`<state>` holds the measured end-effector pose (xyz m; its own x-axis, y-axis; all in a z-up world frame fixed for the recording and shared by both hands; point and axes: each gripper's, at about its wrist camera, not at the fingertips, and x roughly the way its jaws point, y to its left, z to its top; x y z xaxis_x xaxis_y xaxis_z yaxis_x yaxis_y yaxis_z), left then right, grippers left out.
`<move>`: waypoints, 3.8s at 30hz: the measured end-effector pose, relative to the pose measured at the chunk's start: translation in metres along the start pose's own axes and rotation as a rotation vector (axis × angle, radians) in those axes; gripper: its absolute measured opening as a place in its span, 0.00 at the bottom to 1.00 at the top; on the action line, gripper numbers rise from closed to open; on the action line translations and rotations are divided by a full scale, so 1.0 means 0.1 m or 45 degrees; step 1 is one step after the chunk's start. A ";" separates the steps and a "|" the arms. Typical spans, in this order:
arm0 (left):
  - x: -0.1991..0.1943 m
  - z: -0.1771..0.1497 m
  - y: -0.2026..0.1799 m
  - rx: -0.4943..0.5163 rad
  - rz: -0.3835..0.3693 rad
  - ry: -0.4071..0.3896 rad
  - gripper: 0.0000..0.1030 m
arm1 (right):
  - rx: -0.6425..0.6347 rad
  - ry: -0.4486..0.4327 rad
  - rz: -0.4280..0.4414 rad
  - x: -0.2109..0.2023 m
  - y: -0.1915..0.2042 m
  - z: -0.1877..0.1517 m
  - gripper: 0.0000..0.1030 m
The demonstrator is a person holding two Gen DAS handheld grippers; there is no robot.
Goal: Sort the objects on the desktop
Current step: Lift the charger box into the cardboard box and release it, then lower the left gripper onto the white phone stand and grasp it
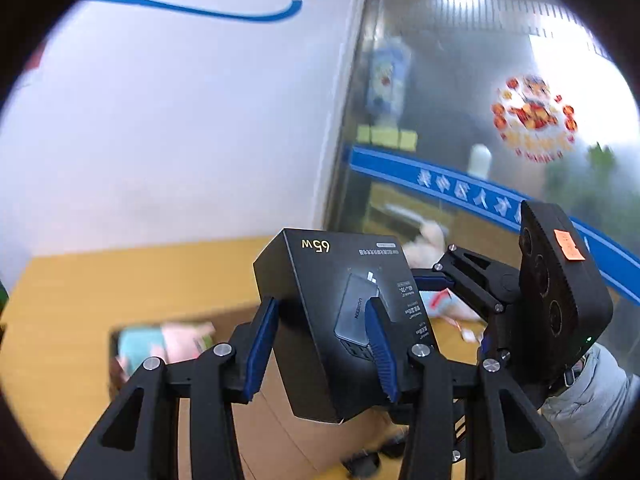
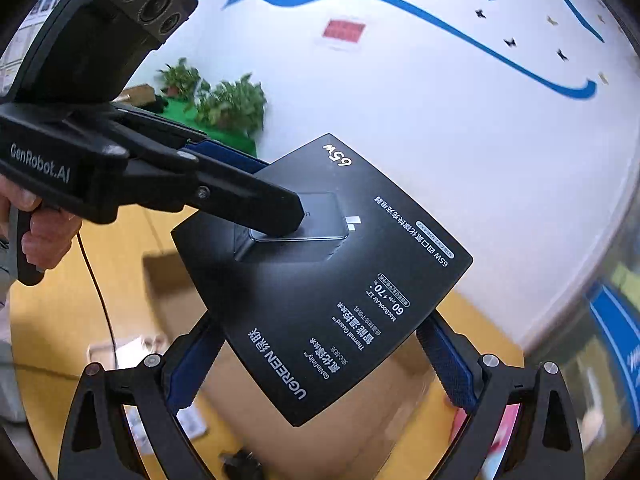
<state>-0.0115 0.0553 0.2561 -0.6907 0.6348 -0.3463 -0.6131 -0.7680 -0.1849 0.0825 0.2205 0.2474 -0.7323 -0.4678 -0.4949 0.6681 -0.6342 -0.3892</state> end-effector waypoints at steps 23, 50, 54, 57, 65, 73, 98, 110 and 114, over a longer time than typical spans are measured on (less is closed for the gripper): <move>2.68 -0.71 1.40 -0.403 0.053 0.558 0.43 | 0.197 0.504 0.375 2.78 -1.06 -0.86 0.93; 1.54 -0.31 1.00 -0.214 0.180 0.390 0.64 | 0.307 0.495 0.123 2.15 -0.93 -0.92 1.00; 0.60 -0.18 0.86 -0.107 0.269 0.238 0.77 | 0.289 0.375 0.107 1.48 -1.03 -0.63 1.00; 0.07 -0.18 0.74 -0.015 0.351 0.180 0.77 | 0.299 0.378 0.137 1.25 -0.84 -0.46 1.00; -0.65 -0.94 0.45 -0.096 0.414 0.110 0.79 | 0.591 0.151 0.082 0.52 -0.16 -0.88 1.00; -0.67 -1.61 0.13 -0.124 0.428 0.095 0.78 | 0.640 0.102 0.015 0.41 0.47 -1.08 0.46; -0.11 -2.61 0.17 -0.348 0.160 0.464 0.75 | 0.657 0.480 0.422 1.00 1.58 -1.89 0.99; 0.22 -2.79 0.24 -0.446 -0.011 0.584 0.72 | 0.627 0.479 0.273 1.14 1.64 -2.01 0.79; 0.32 -2.81 0.23 -0.468 -0.057 0.611 0.72 | 0.653 0.454 0.282 1.05 1.56 -2.08 0.71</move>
<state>0.0600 0.0346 -0.0175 -0.3650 0.6235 -0.6914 -0.4060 -0.7749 -0.4845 0.1375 0.2004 -0.0274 -0.4375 -0.4445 -0.7817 0.5859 -0.8003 0.1273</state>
